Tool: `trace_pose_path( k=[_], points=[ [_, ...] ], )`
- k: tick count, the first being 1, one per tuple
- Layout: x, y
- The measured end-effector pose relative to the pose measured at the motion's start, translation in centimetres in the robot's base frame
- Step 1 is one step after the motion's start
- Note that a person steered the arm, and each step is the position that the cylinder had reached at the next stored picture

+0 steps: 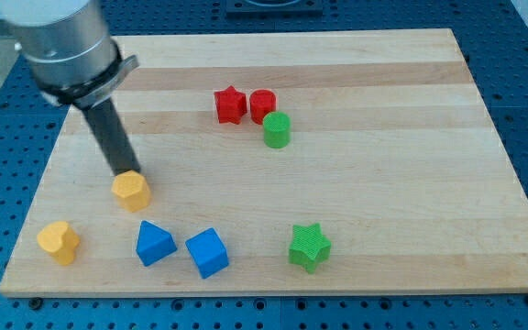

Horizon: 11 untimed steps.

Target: Move the yellow hexagon towards the bottom left

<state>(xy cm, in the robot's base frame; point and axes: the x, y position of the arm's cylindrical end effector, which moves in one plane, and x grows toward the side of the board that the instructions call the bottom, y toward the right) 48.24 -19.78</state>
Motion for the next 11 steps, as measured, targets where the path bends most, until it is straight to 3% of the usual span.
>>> trace_pose_path(
  k=[2,3,4,6,8,11],
  points=[
    [-0.7,1.0],
    [-1.3,4.1],
    [0.2,4.1],
    [1.6,-0.4],
    [0.3,-0.1],
    [4.0,-1.6]
  ],
)
